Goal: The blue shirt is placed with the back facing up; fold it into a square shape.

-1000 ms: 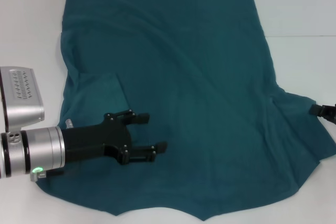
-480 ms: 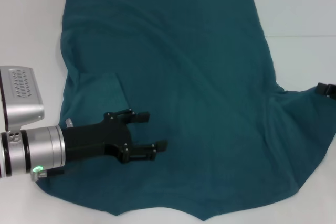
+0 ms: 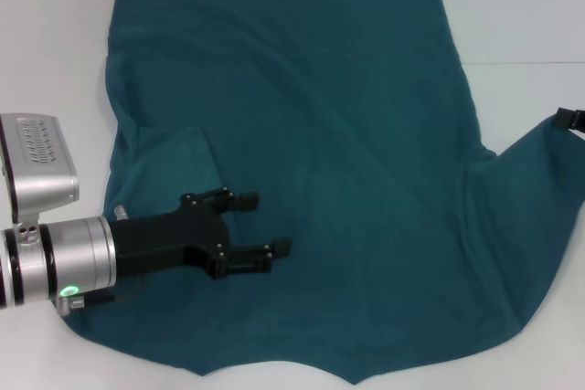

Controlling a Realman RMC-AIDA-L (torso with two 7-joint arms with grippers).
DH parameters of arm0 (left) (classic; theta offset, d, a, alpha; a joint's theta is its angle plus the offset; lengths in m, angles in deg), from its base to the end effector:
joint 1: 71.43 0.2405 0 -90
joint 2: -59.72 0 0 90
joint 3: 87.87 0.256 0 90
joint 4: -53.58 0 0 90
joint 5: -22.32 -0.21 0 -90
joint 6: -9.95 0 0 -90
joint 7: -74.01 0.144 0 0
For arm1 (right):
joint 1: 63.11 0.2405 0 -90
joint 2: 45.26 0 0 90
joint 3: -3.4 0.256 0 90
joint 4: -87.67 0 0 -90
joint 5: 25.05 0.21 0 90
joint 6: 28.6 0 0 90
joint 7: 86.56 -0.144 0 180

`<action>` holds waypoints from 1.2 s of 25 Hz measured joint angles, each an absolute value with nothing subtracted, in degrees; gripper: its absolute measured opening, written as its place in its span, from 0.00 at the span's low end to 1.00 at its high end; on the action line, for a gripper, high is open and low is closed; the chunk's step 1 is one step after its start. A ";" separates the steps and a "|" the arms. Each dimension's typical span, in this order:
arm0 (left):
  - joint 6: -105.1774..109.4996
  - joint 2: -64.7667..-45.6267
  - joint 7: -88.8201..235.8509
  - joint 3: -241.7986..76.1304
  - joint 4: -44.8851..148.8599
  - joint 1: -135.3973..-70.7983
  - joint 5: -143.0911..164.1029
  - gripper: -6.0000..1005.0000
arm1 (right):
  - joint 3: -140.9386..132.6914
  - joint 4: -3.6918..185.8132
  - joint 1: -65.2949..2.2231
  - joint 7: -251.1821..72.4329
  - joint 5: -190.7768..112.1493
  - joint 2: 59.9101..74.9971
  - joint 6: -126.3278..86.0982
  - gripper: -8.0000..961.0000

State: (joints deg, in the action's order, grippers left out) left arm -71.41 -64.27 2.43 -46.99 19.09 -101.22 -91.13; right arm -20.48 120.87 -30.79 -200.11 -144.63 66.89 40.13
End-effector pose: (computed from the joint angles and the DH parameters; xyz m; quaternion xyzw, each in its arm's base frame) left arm -0.2577 0.3250 -0.0452 -0.9366 -0.2018 -0.2411 0.1546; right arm 0.3350 0.3805 0.0785 -0.7356 0.5426 0.2745 0.2985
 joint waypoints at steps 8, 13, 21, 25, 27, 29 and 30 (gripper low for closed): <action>-71.21 -64.30 2.36 -47.00 19.85 -101.73 -90.43 0.87 | -22.78 120.88 -28.65 -200.14 -144.66 66.07 40.57 0.01; -70.71 -64.30 2.30 -47.07 19.85 -102.01 -90.01 0.87 | -25.77 120.67 -27.19 -200.69 -144.66 66.17 40.65 0.01; -69.64 -64.24 2.29 -47.09 20.51 -102.07 -89.85 0.87 | -28.57 120.24 -25.04 -201.84 -144.64 68.58 40.46 0.01; -69.58 -64.21 2.29 -47.09 20.53 -102.09 -89.82 0.87 | -28.73 119.94 -23.93 -203.01 -144.60 69.97 38.68 0.01; -69.58 -64.20 2.29 -47.09 20.53 -102.10 -89.82 0.87 | -28.99 119.43 -23.45 -203.29 -144.55 70.53 37.30 0.01; -69.58 -64.20 2.28 -47.09 20.53 -102.10 -89.82 0.87 | -29.19 118.50 -22.82 -203.62 -144.43 70.98 35.79 0.01; -69.58 -64.20 2.26 -47.09 20.53 -102.10 -89.82 0.87 | -29.24 117.97 -22.50 -203.64 -144.42 71.12 35.23 0.01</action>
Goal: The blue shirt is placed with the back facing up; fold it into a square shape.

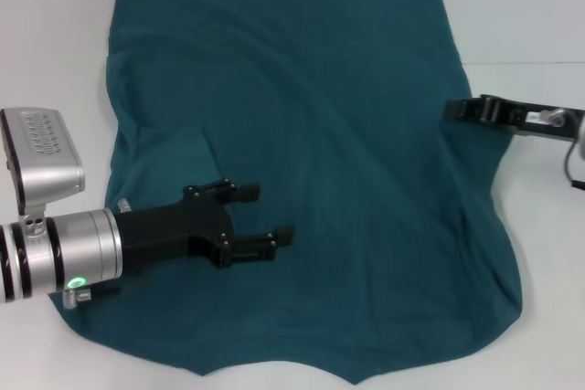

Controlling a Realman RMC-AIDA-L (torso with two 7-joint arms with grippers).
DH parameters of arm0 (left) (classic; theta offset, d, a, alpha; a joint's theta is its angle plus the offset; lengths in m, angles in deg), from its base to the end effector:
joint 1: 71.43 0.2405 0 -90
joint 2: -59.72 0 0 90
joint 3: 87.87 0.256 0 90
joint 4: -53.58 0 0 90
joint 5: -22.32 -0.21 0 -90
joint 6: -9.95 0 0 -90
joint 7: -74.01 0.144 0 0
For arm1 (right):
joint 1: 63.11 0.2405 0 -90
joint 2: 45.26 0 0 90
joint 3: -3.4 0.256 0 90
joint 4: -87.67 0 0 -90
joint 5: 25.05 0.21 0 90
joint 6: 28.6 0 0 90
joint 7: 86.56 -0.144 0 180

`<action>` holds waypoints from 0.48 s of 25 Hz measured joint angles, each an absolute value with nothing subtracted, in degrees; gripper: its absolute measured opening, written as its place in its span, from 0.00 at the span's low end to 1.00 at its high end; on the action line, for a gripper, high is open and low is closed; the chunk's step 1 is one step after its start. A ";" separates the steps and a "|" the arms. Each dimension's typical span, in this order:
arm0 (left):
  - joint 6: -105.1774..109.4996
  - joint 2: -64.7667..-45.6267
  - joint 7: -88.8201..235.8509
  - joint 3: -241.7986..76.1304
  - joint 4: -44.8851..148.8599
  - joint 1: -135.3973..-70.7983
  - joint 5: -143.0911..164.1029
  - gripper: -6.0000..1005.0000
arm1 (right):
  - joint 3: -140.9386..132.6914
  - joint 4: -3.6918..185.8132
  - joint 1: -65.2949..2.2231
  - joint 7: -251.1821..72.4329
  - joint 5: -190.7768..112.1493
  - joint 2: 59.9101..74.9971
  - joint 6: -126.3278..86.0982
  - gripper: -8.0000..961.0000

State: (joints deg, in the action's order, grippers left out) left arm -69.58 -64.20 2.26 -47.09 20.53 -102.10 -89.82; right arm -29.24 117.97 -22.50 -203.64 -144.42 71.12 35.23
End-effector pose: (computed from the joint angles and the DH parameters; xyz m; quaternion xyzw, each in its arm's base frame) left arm -0.2555 0.3309 -0.0473 -0.9315 -0.2111 -0.2469 0.1638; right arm 0.2687 0.4144 0.0160 -0.7774 0.5272 0.2535 0.2311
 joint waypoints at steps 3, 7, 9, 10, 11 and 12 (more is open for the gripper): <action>-69.58 -64.20 2.21 -47.11 20.53 -102.05 -89.82 0.87 | -29.37 116.13 -21.20 -203.54 -144.27 71.89 34.00 0.01; -69.58 -64.20 2.21 -47.24 20.54 -101.81 -89.83 0.87 | -29.59 115.84 -19.94 -203.27 -144.21 73.34 33.93 0.09; -69.58 -64.20 2.20 -47.55 20.54 -101.69 -89.82 0.87 | -29.74 116.09 -19.55 -203.26 -143.99 73.81 34.15 0.13; -69.58 -64.20 2.20 -47.55 20.54 -101.69 -89.82 0.87 | -29.76 116.18 -19.49 -203.26 -143.84 73.86 34.13 0.15; -69.58 -64.20 2.20 -47.92 20.54 -101.59 -89.83 0.87 | -29.78 116.23 -19.49 -203.29 -143.69 73.84 34.13 0.17; -69.59 -64.21 2.21 -47.93 20.54 -101.59 -89.83 0.87 | -29.78 116.29 -19.56 -203.48 -143.61 73.67 34.11 0.19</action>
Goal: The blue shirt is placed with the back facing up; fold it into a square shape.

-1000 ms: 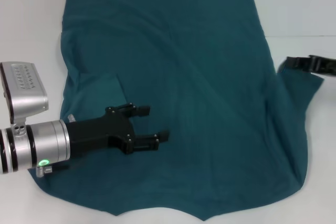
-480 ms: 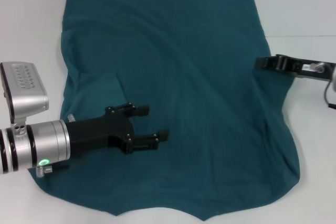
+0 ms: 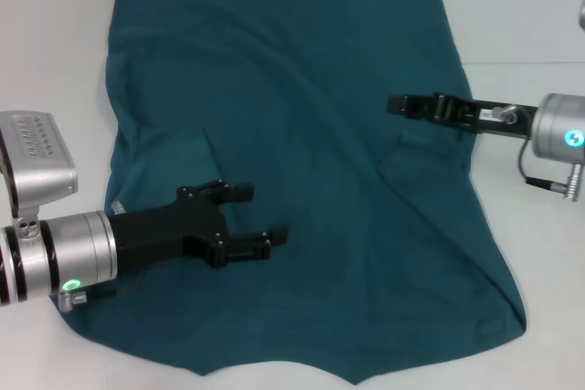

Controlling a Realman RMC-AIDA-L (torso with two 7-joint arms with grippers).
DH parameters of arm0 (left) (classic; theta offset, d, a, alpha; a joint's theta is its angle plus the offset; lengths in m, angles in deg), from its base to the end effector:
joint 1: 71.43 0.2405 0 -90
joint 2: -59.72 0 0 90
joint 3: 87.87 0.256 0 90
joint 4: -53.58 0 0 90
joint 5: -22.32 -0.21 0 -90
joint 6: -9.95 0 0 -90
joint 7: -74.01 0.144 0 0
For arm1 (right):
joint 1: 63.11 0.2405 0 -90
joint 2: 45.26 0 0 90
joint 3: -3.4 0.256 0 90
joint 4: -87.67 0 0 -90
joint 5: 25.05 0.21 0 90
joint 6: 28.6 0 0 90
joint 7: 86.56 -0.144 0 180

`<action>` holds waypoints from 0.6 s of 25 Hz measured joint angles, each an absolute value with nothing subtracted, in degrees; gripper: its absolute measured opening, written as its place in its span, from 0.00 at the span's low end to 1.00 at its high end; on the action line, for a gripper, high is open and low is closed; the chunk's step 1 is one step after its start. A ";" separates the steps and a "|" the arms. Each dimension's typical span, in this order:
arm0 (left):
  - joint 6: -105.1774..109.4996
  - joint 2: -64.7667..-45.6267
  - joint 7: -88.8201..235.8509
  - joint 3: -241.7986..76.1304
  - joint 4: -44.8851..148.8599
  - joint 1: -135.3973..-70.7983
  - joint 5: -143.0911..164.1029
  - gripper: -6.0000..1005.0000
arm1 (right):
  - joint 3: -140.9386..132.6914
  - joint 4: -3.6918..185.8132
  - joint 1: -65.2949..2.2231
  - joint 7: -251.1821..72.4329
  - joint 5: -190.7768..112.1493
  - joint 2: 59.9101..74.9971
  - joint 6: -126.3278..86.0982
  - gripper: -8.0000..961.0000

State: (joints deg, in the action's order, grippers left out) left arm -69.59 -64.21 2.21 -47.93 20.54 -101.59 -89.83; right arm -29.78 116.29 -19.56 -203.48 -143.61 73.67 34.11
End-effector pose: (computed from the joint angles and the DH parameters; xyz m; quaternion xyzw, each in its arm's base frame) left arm -0.2594 0.3294 -0.0456 -0.9279 -0.2187 -0.2496 0.1699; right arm 0.2417 0.4189 -0.0111 -0.7845 0.5236 0.2638 0.2018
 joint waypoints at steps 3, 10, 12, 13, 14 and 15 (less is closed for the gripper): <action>-69.61 -64.21 2.21 -47.99 20.54 -101.52 -89.83 0.87 | -29.78 116.35 -20.49 -205.37 -144.09 72.46 33.73 0.30; -69.62 -64.20 2.21 -47.99 20.54 -101.49 -89.83 0.87 | -30.28 116.35 -24.31 -212.88 -147.58 68.29 35.01 0.60; -69.60 -64.20 2.21 -47.99 20.53 -101.51 -89.83 0.87 | -30.60 116.35 -25.06 -214.44 -148.54 67.32 35.47 0.68; -69.60 -64.20 2.21 -47.98 20.54 -101.53 -89.83 0.87 | -30.76 116.35 -25.31 -215.04 -149.02 66.96 35.58 0.68; -69.59 -64.21 2.21 -47.97 20.54 -101.56 -89.83 0.87 | -30.86 116.35 -25.50 -215.48 -149.37 66.76 35.70 0.68; -69.57 -64.20 2.21 -47.96 20.54 -101.58 -89.83 0.87 | -30.89 116.33 -25.63 -215.60 -149.51 66.67 35.69 0.67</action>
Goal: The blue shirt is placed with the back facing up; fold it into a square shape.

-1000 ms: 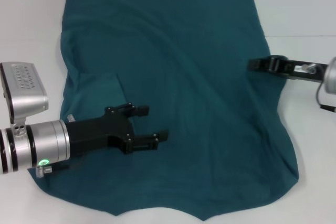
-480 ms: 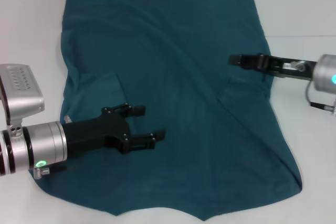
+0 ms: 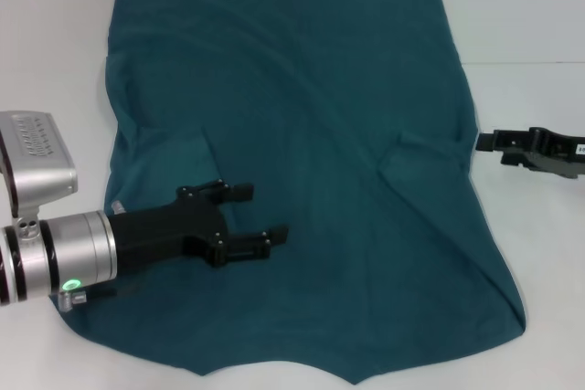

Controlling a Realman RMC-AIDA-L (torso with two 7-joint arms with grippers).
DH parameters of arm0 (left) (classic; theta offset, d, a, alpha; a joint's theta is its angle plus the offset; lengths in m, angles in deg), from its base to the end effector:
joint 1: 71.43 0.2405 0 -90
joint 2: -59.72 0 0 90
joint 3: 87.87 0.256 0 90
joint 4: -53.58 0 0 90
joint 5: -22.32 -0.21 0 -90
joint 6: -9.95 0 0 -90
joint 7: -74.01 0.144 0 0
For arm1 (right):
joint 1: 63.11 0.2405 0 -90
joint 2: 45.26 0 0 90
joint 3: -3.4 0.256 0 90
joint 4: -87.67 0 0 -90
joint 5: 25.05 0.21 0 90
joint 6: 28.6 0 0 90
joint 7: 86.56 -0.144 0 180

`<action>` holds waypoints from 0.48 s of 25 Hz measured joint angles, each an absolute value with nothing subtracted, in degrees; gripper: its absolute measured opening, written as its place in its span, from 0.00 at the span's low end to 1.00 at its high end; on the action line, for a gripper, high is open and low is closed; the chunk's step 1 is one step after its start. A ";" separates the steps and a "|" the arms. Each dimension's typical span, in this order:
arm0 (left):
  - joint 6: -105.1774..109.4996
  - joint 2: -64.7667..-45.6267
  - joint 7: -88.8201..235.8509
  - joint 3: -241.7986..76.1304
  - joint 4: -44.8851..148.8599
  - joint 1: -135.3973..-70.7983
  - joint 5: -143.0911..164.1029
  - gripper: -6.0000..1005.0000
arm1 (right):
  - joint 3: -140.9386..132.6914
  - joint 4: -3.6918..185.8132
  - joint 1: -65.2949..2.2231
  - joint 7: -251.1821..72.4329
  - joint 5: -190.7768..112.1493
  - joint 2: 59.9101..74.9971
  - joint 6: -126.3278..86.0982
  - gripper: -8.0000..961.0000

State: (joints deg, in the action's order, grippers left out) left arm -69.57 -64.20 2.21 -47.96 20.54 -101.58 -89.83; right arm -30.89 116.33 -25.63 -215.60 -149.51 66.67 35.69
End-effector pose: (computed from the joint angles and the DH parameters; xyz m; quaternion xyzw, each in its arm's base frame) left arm -0.2595 0.3294 -0.0454 -0.9278 -0.2189 -0.2496 0.1703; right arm 0.3122 0.3978 0.0373 -0.7226 0.6168 0.2081 0.2326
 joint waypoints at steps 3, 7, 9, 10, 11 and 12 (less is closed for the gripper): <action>-69.50 -64.20 2.21 -47.96 20.53 -101.60 -89.83 0.87 | -31.02 115.99 -25.58 -215.57 -149.74 66.88 34.79 0.67; -69.47 -64.20 2.23 -47.96 20.54 -101.65 -89.83 0.87 | -32.68 115.81 -24.92 -215.26 -149.97 68.35 31.97 0.67; -69.37 -64.21 2.31 -47.96 20.54 -101.64 -89.83 0.87 | -33.65 115.86 -24.65 -215.18 -149.98 69.28 29.80 0.67; -69.28 -64.20 2.34 -47.96 20.54 -101.64 -89.83 0.87 | -34.09 115.97 -24.54 -215.16 -149.99 69.81 28.75 0.67; -69.20 -64.20 2.36 -47.96 20.53 -101.64 -89.83 0.87 | -34.46 116.02 -24.41 -215.15 -150.00 70.14 27.78 0.67; -69.14 -64.21 2.36 -47.96 20.54 -101.64 -89.83 0.87 | -34.84 116.06 -24.24 -215.12 -150.00 70.46 26.78 0.67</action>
